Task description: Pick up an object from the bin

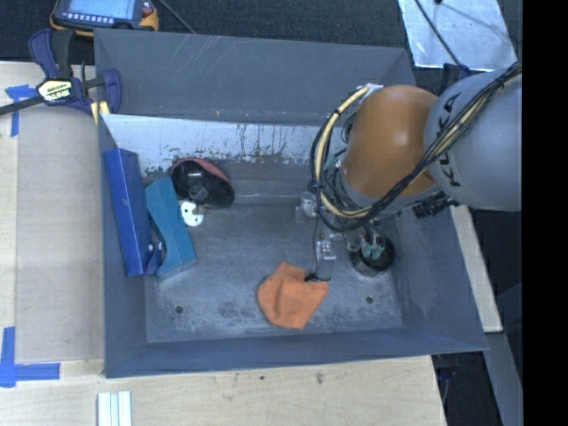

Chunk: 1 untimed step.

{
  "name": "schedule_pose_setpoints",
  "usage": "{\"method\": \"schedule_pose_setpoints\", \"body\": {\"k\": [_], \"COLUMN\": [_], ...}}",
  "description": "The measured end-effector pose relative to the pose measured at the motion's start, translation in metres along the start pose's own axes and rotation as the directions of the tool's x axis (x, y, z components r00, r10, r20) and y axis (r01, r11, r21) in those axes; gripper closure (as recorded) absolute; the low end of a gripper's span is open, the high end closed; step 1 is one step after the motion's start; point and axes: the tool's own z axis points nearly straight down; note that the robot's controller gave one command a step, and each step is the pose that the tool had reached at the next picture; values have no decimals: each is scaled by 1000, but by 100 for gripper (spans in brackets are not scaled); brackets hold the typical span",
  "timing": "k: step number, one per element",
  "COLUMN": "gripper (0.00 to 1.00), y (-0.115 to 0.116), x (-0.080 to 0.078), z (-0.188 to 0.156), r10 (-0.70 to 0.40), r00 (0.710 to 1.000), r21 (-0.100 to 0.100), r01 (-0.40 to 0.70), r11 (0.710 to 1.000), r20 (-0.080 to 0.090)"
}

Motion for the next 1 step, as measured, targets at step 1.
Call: {"method": "schedule_pose_setpoints", "body": {"k": [1], "gripper": [0], "y": [0], "x": [-2], "z": [-5], "r10": [0], "r00": [1000], "r21": [0], "r01": [0], "r11": [1000], "r20": [8]}}
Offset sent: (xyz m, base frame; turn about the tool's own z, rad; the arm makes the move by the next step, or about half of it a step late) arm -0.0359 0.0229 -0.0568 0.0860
